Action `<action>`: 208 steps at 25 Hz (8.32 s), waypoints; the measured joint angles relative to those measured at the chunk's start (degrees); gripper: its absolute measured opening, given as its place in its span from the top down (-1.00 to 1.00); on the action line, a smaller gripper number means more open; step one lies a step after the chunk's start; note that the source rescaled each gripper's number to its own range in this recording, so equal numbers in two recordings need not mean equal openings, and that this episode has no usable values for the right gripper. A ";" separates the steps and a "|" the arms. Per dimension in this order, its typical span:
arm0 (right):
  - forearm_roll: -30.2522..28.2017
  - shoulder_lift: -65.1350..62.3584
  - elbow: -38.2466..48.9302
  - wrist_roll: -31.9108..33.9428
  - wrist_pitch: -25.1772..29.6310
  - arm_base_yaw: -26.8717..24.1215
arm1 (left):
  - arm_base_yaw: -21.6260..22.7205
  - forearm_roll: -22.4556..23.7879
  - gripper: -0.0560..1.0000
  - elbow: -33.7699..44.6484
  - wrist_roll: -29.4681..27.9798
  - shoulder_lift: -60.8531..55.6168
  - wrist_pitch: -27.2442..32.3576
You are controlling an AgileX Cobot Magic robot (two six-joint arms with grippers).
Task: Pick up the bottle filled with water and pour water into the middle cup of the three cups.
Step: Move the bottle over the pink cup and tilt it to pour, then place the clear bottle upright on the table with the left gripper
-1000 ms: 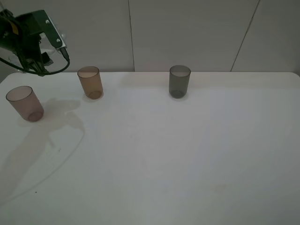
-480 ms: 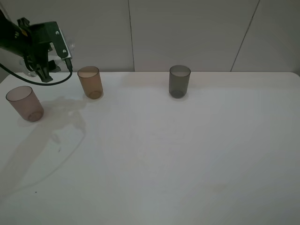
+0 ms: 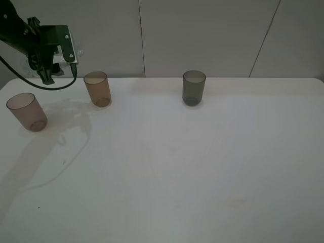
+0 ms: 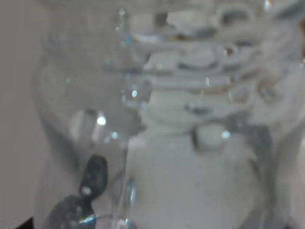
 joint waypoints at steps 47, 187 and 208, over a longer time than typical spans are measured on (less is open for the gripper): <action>0.00 0.00 0.00 0.00 0.00 0.00 | 0.00 10.73 0.87 -3.25 9.04 9.65 -12.73; 0.00 0.00 0.00 0.00 0.00 0.00 | 1.17 22.55 0.87 -4.21 28.47 9.21 -28.37; 0.00 0.00 0.00 0.00 0.00 0.00 | -0.64 25.72 0.87 -4.21 26.13 8.99 -26.70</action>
